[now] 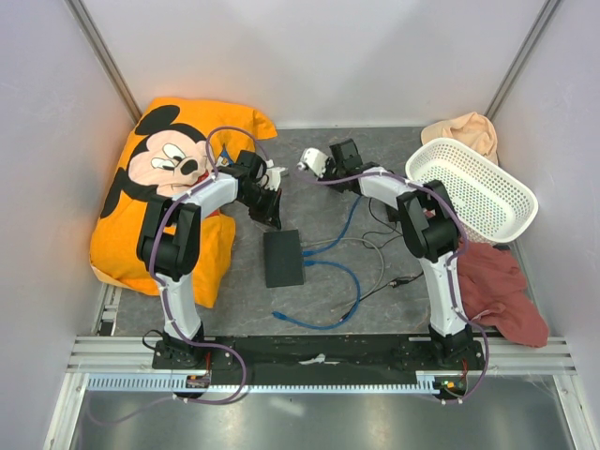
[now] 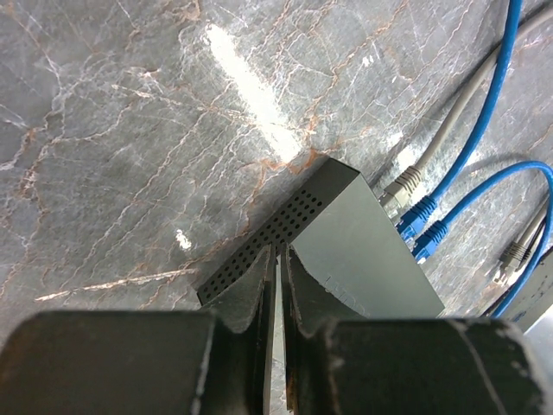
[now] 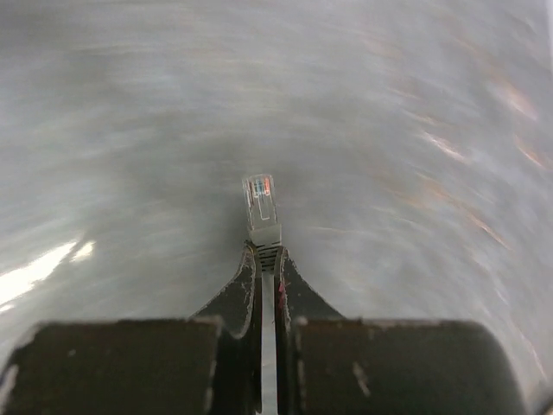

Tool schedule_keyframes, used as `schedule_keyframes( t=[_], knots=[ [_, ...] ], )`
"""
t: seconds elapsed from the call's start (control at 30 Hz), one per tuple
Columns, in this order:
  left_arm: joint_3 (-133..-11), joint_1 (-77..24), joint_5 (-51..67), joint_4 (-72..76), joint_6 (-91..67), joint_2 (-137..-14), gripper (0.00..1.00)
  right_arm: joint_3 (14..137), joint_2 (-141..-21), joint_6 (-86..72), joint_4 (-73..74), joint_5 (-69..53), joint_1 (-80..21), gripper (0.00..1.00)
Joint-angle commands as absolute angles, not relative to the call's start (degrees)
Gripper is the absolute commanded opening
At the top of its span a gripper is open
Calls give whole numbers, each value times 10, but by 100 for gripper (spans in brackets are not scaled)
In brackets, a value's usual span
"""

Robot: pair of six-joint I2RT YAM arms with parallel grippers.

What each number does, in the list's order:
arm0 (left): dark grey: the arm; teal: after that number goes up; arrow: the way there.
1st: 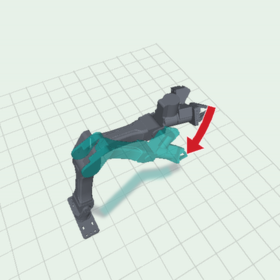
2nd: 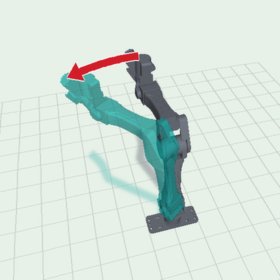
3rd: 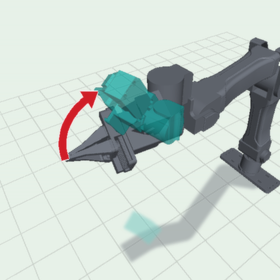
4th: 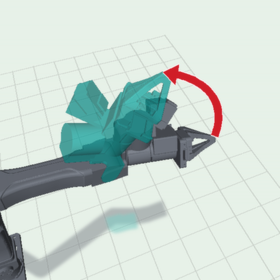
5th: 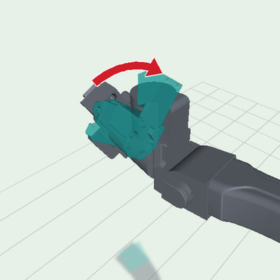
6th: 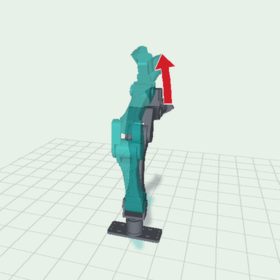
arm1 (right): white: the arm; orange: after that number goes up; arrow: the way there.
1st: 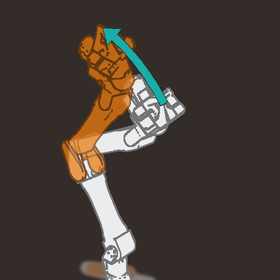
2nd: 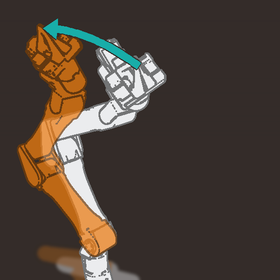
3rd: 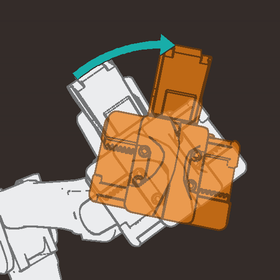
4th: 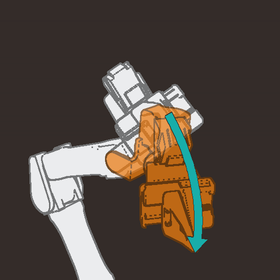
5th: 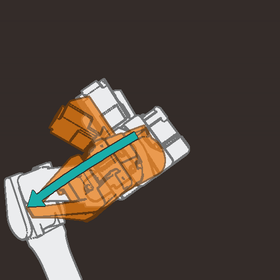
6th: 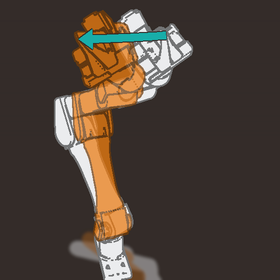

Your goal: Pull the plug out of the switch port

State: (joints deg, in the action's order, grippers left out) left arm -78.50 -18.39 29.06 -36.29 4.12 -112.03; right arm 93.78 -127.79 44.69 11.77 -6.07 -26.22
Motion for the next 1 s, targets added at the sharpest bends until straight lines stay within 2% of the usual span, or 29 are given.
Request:
schedule_keyframes(
  t=[0.0,0.27,0.4,0.43,0.47,0.5,0.53,0.57,0.6,0.63,0.67,0.7,0.8,0.83,0.97],
  knots=[
    [-815,-185,300,-352,46,-1117,12,1014,-1317,330,54,99,-233,0],
    [-817,-185,301,-348,45,-1121,12,1062,-1359,275,104,207,-199,0],
    [-821,-185,306,-346,44,-1123,12,1063,-1361,264,120,193,-190,0],
    [-823,-185,308,-346,42,-1122,12,1062,-1354,259,124,180,-190,5],
    [-825,-185,310,-346,42,-1121,12,1062,-1348,256,134,164,-190,51],
    [-832,-185,317,-345,40,-1120,13,1067,-1344,242,139,146,-192,61],
    [-837,-185,320,-346,40,-1117,14,1073,-1337,236,147,134,-192,65],
    [-840,-185,323,-346,37,-1109,16,1081,-1333,229,169,121,-192,74],
    [-845,-185,330,-346,35,-1104,18,1096,-1325,221,177,94,-192,78],
    [-847,-185,331,-347,31,-1097,20,1101,-1318,216,184,85,-192,82],
    [-847,-184,332,-352,29,-1091,25,1104,-1312,212,189,76,-193,92],
    [-847,-185,331,-358,28,-1076,28,1102,-1297,207,189,68,-195,98],
    [-828,-184,318,-364,10,-1039,38,1100,-1267,191,211,-18,-195,98],
    [-821,-183,319,-366,5,-1029,39,1092,-1258,199,214,-116,-194,98],
    [-782,-183,327,-379,-20,-1006,48,1038,-1220,200,239,-345,-196,98]
  ],
)
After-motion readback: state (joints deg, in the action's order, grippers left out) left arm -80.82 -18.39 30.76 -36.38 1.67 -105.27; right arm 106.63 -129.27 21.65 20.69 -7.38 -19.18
